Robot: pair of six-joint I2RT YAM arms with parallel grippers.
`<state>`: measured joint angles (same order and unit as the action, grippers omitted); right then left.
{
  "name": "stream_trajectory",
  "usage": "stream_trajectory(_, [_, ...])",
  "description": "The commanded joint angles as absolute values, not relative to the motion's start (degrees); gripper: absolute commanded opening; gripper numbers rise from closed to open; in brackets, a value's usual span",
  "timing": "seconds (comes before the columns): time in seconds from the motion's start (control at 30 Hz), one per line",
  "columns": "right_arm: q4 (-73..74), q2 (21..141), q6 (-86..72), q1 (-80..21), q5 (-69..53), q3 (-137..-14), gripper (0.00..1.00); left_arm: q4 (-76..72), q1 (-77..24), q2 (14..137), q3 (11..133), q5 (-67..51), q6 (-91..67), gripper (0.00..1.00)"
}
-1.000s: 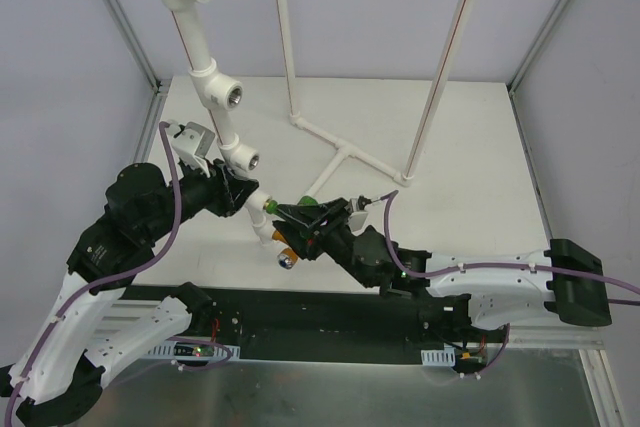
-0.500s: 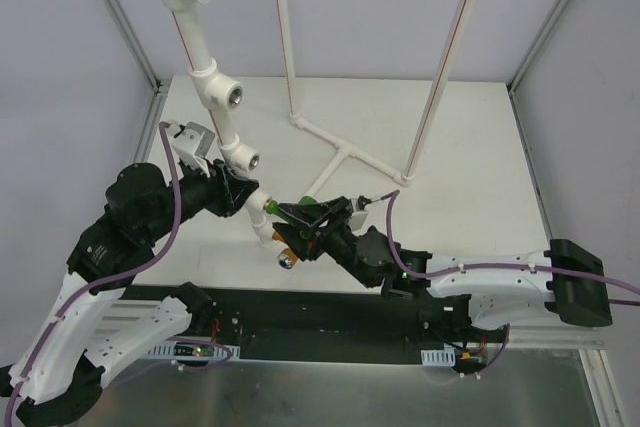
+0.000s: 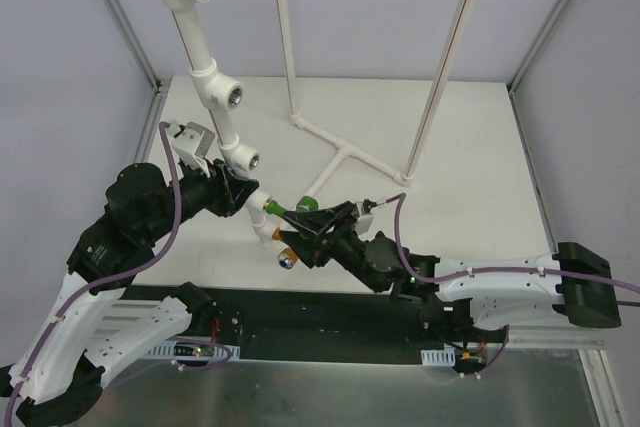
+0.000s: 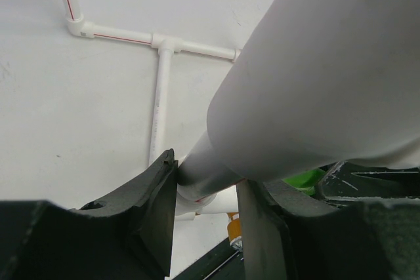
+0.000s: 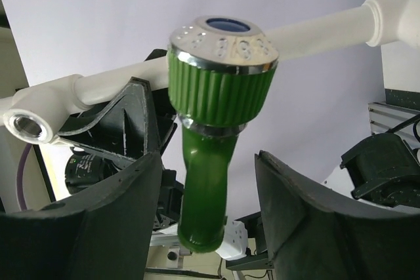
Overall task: Install the water faucets
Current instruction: Install the water faucet onto the adaptor.
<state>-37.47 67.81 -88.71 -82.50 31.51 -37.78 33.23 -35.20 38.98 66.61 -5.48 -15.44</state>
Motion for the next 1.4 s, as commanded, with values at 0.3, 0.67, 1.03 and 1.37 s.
stream_trajectory(0.3, [-34.73,55.39,-79.73,-83.58,26.20,-31.03,0.67,35.77,-35.25,39.55,65.30,-5.45,-18.90,0.00])
stream_trajectory(0.67, [-12.15,34.73,-0.43,-83.93,25.91,-27.60,0.66,35.77,-35.24,39.20,65.30,-6.59,-19.51,0.00])
stream_trajectory(1.03, [-31.55,35.41,66.95,-82.97,20.05,-26.44,0.75,35.77,-35.24,39.73,65.48,-7.47,-19.60,0.00])
stream_trajectory(1.37, [-32.61,47.10,75.32,-80.42,9.94,-35.24,0.76,35.77,-35.24,39.73,65.48,-7.65,-19.69,0.00])
